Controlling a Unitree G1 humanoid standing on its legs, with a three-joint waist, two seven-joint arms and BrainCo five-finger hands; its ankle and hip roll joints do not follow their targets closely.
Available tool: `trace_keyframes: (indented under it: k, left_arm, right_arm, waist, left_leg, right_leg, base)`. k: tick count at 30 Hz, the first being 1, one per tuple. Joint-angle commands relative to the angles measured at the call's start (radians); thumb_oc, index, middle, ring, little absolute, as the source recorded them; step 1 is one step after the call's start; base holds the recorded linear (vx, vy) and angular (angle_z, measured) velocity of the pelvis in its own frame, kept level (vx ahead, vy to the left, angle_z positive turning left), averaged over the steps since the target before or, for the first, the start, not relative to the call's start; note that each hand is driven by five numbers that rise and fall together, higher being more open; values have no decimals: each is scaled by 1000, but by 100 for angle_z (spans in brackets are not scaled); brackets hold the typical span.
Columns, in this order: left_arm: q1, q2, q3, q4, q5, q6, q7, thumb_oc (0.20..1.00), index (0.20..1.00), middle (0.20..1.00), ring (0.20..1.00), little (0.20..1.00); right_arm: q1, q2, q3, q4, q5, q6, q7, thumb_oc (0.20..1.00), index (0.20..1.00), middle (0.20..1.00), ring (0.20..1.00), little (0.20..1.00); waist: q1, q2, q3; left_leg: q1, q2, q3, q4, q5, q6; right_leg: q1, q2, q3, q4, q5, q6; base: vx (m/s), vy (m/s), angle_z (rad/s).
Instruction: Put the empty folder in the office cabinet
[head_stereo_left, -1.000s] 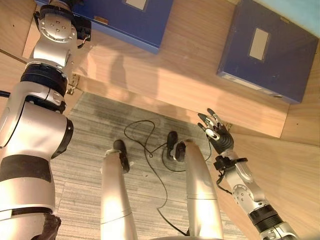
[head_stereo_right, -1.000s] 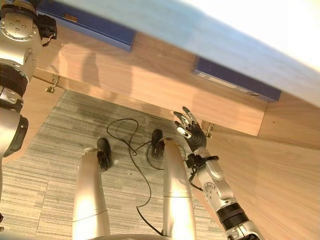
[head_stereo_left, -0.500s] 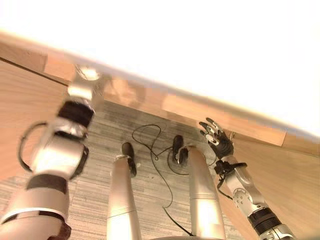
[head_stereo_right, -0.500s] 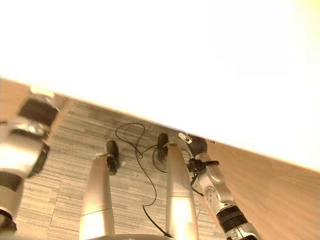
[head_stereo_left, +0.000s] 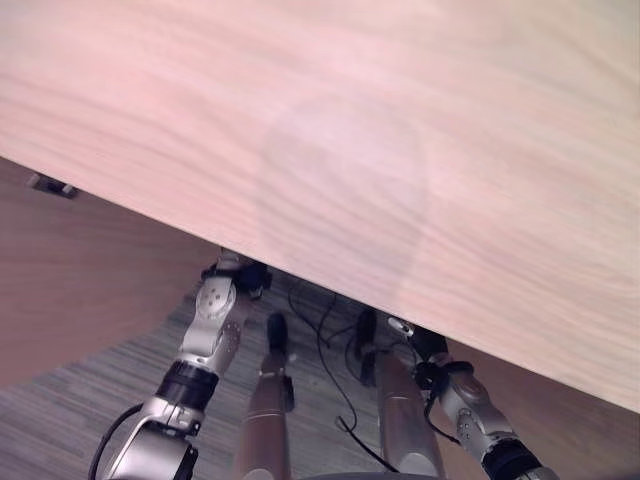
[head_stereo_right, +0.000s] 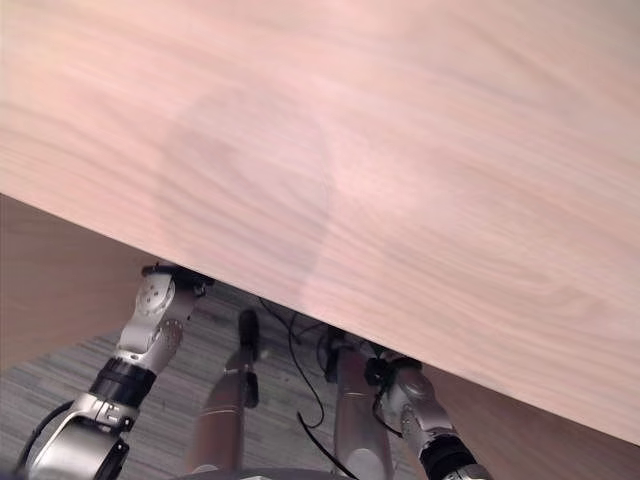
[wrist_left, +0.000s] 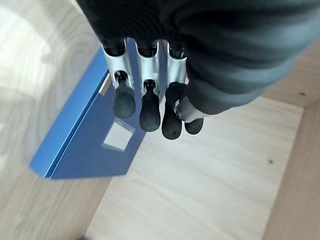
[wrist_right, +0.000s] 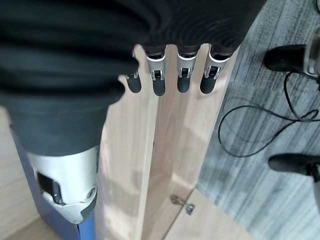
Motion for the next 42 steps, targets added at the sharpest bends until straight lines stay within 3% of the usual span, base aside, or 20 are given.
trace_keyframes:
  k: [1, 2, 3, 4, 5, 8, 13, 18, 19, 22, 26, 31, 32, 34, 35, 37, 38, 42]
  left_arm:
    - [30, 41, -13, -87, -11, -7, -89, 200, 200, 200, 200, 200]
    - [30, 42, -13, -87, -11, -7, -89, 200, 200, 200, 200, 200]
    - [65, 44, -14, -90, -13, 6, -99, 479, 479, 479, 479, 479]
    - [98, 48, -13, -83, -13, 15, -110, 583, 583, 583, 583, 583]
    - [121, 51, -14, -74, -14, 24, -118, 1000, 1000, 1000, 1000, 1000]
    - [230, 75, 4, -40, 38, 64, -126, 1000, 1000, 1000, 1000, 1000]
    - [299, 79, 21, 37, 105, 84, -128, 1000, 1000, 1000, 1000, 1000]
    - [352, 35, 36, 244, 207, 102, -103, 1000, 1000, 1000, 1000, 1000]
    - [366, -1, 53, 347, 218, 110, -88, 1000, 1000, 1000, 1000, 1000]
    - [369, -38, 77, 439, 221, 106, -63, 1000, 1000, 1000, 1000, 1000]
    - [374, -82, 113, 584, 232, 98, -31, 1000, 1000, 1000, 1000, 1000]
    - [360, -123, 149, 709, 188, 97, -13, 1000, 1000, 1000, 1000, 1000]
    - [342, -135, 154, 745, 177, 95, -5, 1000, 1000, 1000, 1000, 1000]
    - [342, -139, 154, 752, 176, 94, -7, 1000, 1000, 1000, 1000, 1000]
    - [354, -147, 158, 772, 176, 96, -14, 1000, 1000, 1000, 1000, 1000]
    - [354, -148, 158, 772, 176, 96, -14, 1000, 1000, 1000, 1000, 1000]
    - [367, -152, 164, 802, 186, 95, -18, 1000, 1000, 1000, 1000, 1000]
    - [383, -157, 177, 866, 201, 96, -16, 1000, 1000, 1000, 1000, 1000]
  right_arm:
    - [54, 1, -47, 2, -46, 5, 10, 1000, 1000, 1000, 1000, 1000]
    - [53, 2, -47, 2, -46, 5, 10, 1000, 1000, 1000, 1000, 1000]
    - [62, 5, -59, 20, -47, 10, 7, 1000, 1000, 1000, 1000, 1000]
    - [74, 9, -71, 34, -54, 13, 6, 1000, 1000, 1000, 1000, 1000]
    - [79, 13, -79, 45, -57, 18, 5, 1000, 1000, 1000, 1000, 1000]
    - [111, 26, -134, 91, -64, 36, 0, 1000, 1000, 1000, 1000, 1000]
    - [111, 29, -158, 113, -85, 43, -3, 1000, 1000, 1000, 1000, 1000]
    - [96, 46, -166, 98, -84, 35, -13, 1000, 1000, 1000, 1000, 1000]
    - [100, 61, -168, 87, -75, 32, -16, 1000, 1000, 1000, 1000, 1000]
    - [101, 71, -169, 85, -63, 29, -21, 1000, 1000, 1000, 1000, 1000]
    - [94, 71, -151, 94, -65, 23, -33, 1000, 1000, 1000, 1000, 1000]
    - [84, 54, -150, 105, -44, 12, -41, 1000, 1000, 1000, 1000, 1000]
    - [68, 43, -151, 124, -35, 11, -53, 1000, 1000, 1000, 1000, 1000]
    - [64, 37, -148, 135, -32, 11, -51, 1000, 1000, 1000, 1000, 1000]
    - [57, 32, -148, 164, -28, 17, -47, 1000, 1000, 1000, 1000, 1000]
    - [57, 31, -147, 165, -28, 16, -46, 1000, 1000, 1000, 1000, 1000]
    - [58, 30, -148, 186, -31, 17, -44, 1000, 1000, 1000, 1000, 1000]
    - [57, 32, -152, 221, -28, 25, -35, 1000, 1000, 1000, 1000, 1000]
  waist:
    - [14, 3, -6]
    - [12, 2, -6]
    - [18, 3, -11]
    - [23, 5, -19]
    - [23, 7, -28]
    - [26, 20, -61]
    - [35, 41, -76]
    - [72, 62, -98]
    - [94, 49, -121]
    - [115, 32, -136]
    - [137, 32, -165]
    - [149, 39, -147]
    - [146, 31, -130]
    - [140, 26, -128]
    - [127, 14, -134]
    - [128, 15, -132]
    - [117, 17, -146]
    - [95, 36, -172]
  left_leg:
    - [76, -10, -45, -35, -52, -17]
    - [75, -12, -46, -38, -46, -16]
    - [112, -11, -43, -55, -43, -15]
    - [155, -8, -40, -77, -44, -14]
    - [181, -10, -37, -96, -36, -13]
    - [310, -11, -21, -149, -31, -6]
    - [400, 7, -3, -161, -32, 4]
    - [437, 22, 12, -151, -4, 20]
    - [434, 14, 7, -144, 4, 18]
    - [425, 7, 1, -140, 13, 9]
    - [417, 24, -5, -151, 40, -22]
    - [375, 46, -28, -114, 84, -66]
    - [345, 47, -35, -44, 63, -74]
    - [351, 46, -29, -17, 40, -68]
    - [393, 53, -23, 40, -25, -56]
    - [396, 54, -22, 44, -30, -56]
    - [450, 66, -50, 82, -58, -60]
    - [552, 106, -114, 77, -65, -75]
  right_leg:
    - [142, -61, 11, -239, 192, 157]
    - [142, -63, 10, -243, 197, 157]
    - [176, -68, 8, -247, 198, 160]
    - [211, -69, 5, -251, 196, 165]
    - [235, -75, 1, -257, 202, 168]
    - [341, -81, -11, -257, 203, 179]
    - [392, -69, -21, -187, 189, 186]
    - [507, 8, 1, -30, 103, 179]
    - [576, 28, 20, -60, 83, 172]
    - [639, 34, 33, -152, 38, 149]
    - [697, 66, 23, -275, -1, 116]
    - [743, 91, -6, -355, -11, 85]
    - [729, 83, -6, -353, 0, 76]
    - [716, 72, -8, -346, 9, 74]
    - [679, 46, -10, -320, 27, 68]
    - [681, 47, -9, -318, 24, 68]
    - [659, 38, 0, -302, 32, 69]
    - [598, 32, 36, -278, 57, 90]
  base:
    - [136, 109, 9]
    - [138, 120, 6]
    - [122, 88, 1]
    - [162, 121, 1]
    - [174, 128, 5]
    - [174, 145, -2]
    - [29, 67, -2]
    - [-122, 36, -9]
    - [-73, -83, -6]
    - [-64, -127, 0]
    - [-78, -150, 2]
    - [-168, -135, 28]
    - [-248, -46, 24]
    - [-263, 16, 8]
    - [-251, 49, -4]
    - [-133, 49, -19]
    - [-153, 105, -15]
    - [-149, 162, -31]
